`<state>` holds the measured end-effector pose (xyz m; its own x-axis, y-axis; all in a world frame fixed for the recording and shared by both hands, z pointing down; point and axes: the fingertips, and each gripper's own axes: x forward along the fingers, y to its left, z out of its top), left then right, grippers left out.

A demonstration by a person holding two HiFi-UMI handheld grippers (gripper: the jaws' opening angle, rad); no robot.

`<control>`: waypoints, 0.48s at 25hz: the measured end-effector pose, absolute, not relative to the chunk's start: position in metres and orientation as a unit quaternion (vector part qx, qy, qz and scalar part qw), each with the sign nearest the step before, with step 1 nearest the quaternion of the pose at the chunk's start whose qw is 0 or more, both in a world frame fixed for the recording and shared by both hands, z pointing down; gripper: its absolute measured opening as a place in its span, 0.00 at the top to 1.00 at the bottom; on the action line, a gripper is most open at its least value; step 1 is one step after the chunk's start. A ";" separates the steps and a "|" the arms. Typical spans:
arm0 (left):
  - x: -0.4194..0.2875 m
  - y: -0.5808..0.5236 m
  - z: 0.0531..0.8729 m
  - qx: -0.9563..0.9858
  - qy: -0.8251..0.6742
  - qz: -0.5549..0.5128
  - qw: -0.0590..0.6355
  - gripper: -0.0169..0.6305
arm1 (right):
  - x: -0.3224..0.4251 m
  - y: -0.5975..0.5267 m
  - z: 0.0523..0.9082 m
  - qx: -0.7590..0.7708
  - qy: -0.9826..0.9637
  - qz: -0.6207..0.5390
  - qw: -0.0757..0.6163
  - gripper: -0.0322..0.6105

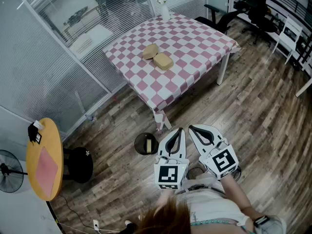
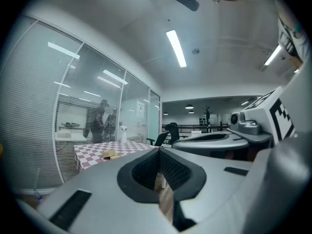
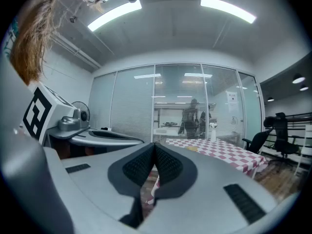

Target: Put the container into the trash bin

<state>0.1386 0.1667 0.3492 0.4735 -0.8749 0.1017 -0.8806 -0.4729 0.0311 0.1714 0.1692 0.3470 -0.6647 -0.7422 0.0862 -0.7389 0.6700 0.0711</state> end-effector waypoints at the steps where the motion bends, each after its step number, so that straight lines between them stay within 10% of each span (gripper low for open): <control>1: 0.137 0.165 0.349 0.858 -0.511 0.035 0.040 0.97 | 0.169 0.168 0.346 0.401 -0.914 -0.013 0.051 0.96; 12: 0.106 0.139 0.357 0.864 -0.500 0.036 0.044 0.97 | 0.135 0.140 0.358 0.397 -0.916 0.007 0.055 0.96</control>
<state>0.1056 0.1389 0.3571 0.4969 -0.8613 0.1062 -0.8676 -0.4956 0.0399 0.1347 0.1397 0.3575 -0.6785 -0.7270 0.1054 -0.7285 0.6844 0.0308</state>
